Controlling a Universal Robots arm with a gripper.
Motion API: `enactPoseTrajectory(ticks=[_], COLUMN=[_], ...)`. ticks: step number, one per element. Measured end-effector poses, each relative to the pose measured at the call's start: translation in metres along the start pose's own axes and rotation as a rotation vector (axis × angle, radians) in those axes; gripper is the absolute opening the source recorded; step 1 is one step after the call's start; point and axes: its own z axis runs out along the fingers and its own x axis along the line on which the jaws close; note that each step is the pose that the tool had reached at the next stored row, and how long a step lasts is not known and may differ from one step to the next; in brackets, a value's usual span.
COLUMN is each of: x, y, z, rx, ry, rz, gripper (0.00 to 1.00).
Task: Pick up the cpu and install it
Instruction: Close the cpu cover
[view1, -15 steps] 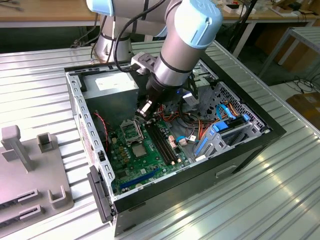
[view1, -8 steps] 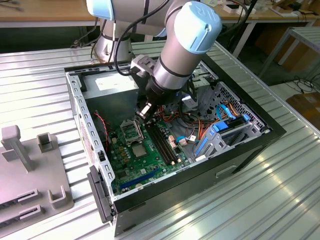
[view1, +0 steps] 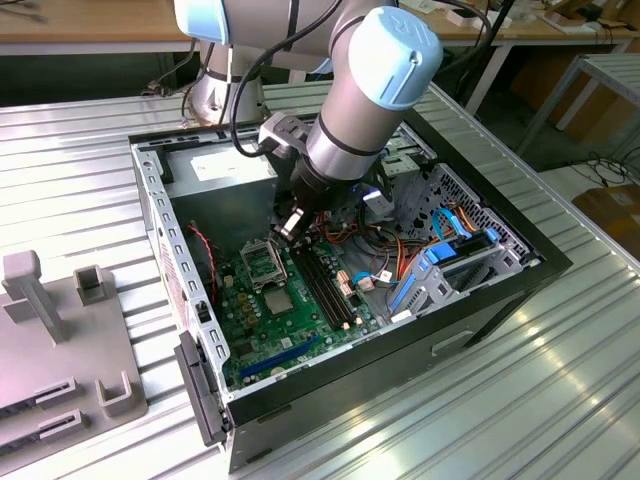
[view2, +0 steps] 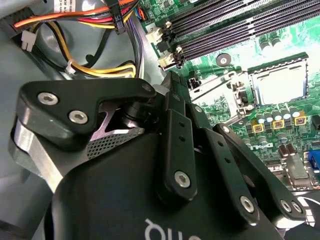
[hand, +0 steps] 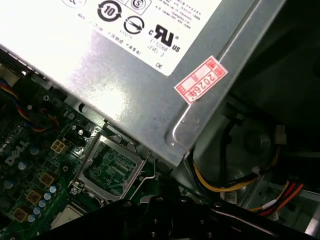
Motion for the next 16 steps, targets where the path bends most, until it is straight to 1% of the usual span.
enactPoseTrajectory(ticks=[6,9,10,11,16], x=[0.0003,0.0012,0.0013,0.0015,0.0015], y=[0.0,0.0001,0.0001,-0.0009,-0.0012], z=[0.0013,0.0022,0.0028,0.0081,0.0096], rx=[-0.0002,-0.0014,-0.0021,-0.0024,-0.0022], ry=[-0.0001,0.0003,0.0013,0.0022,0.0025], rz=[-0.001,-0.006,-0.013,-0.018,-0.018], gripper=[0.11,0.11,0.11,0.11,0.11])
